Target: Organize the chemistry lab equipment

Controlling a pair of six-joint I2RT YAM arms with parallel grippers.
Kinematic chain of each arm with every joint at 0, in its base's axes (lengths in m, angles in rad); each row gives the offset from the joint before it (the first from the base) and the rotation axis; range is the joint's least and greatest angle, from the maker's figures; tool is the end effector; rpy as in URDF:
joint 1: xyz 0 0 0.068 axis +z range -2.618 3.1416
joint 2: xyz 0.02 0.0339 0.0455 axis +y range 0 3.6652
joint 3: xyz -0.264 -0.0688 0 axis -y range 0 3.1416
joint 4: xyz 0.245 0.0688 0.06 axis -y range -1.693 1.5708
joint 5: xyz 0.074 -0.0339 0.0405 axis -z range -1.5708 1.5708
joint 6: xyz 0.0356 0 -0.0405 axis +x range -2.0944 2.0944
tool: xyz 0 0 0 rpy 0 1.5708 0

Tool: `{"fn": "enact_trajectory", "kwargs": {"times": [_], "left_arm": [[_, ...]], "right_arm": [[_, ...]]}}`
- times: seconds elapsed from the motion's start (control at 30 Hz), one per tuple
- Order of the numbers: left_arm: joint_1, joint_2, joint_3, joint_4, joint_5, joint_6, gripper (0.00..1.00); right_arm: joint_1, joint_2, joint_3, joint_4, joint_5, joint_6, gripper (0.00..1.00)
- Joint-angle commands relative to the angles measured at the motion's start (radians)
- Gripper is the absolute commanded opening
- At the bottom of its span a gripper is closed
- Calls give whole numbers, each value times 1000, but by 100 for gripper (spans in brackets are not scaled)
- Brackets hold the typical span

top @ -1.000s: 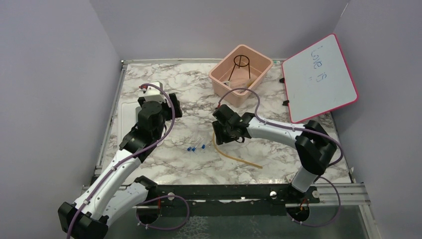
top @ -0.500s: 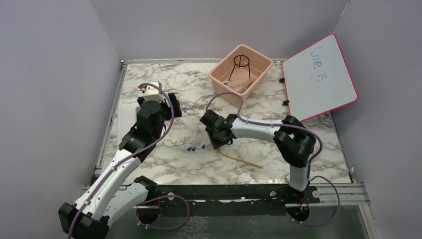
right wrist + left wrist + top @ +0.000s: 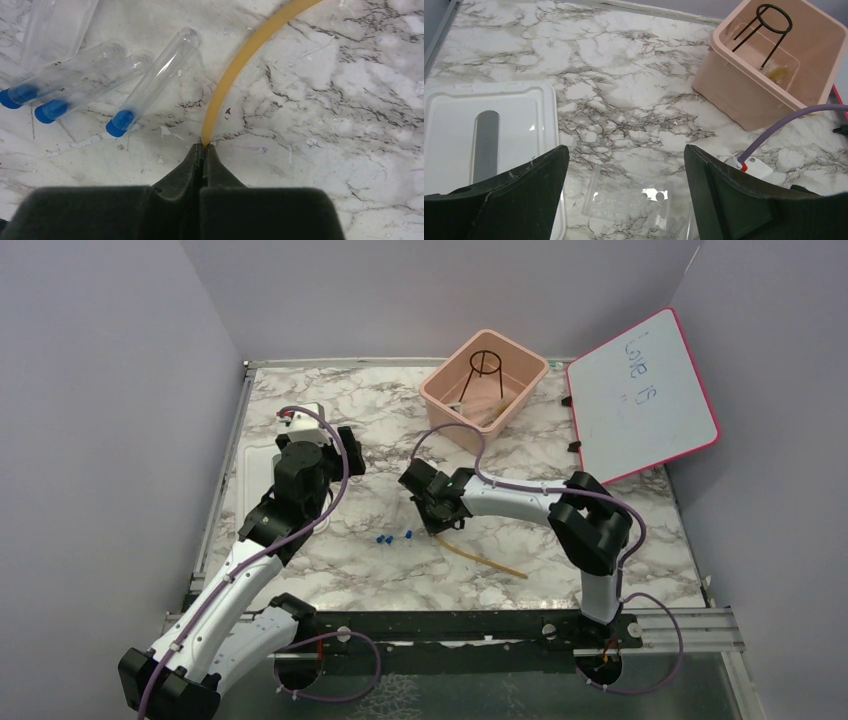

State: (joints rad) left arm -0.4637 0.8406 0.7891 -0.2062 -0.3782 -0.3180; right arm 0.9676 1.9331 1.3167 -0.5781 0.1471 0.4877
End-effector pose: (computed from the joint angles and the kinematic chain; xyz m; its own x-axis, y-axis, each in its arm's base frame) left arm 0.1805 -0.0756 0.3302 -0.2466 -0.2015 -0.9479 0.0202 0.9769 -0.2130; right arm 0.2246 0.3168 0.1661 -0.8335 -0.3929 -0.3885 -0.4454 0.8938 0.0518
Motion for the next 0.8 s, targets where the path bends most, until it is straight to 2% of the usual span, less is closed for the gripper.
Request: {"fn": "enact_trajectory", "kwargs": {"times": [0.0, 0.23, 0.4, 0.6, 0.77], "left_arm": [[8, -8, 18, 19, 27, -10, 88], [8, -10, 17, 19, 26, -16, 88], [10, -15, 12, 30, 37, -20, 88], [11, -12, 12, 28, 42, -20, 88], [14, -9, 13, 30, 48, -21, 88]], "right_arm": [[6, -126, -14, 43, 63, -29, 1], [4, -315, 83, 97, 144, -72, 1], [-15, -391, 226, 147, 188, -111, 0], [-70, -350, 460, 192, 222, -196, 1], [-188, -240, 675, 200, 183, -203, 1]]}}
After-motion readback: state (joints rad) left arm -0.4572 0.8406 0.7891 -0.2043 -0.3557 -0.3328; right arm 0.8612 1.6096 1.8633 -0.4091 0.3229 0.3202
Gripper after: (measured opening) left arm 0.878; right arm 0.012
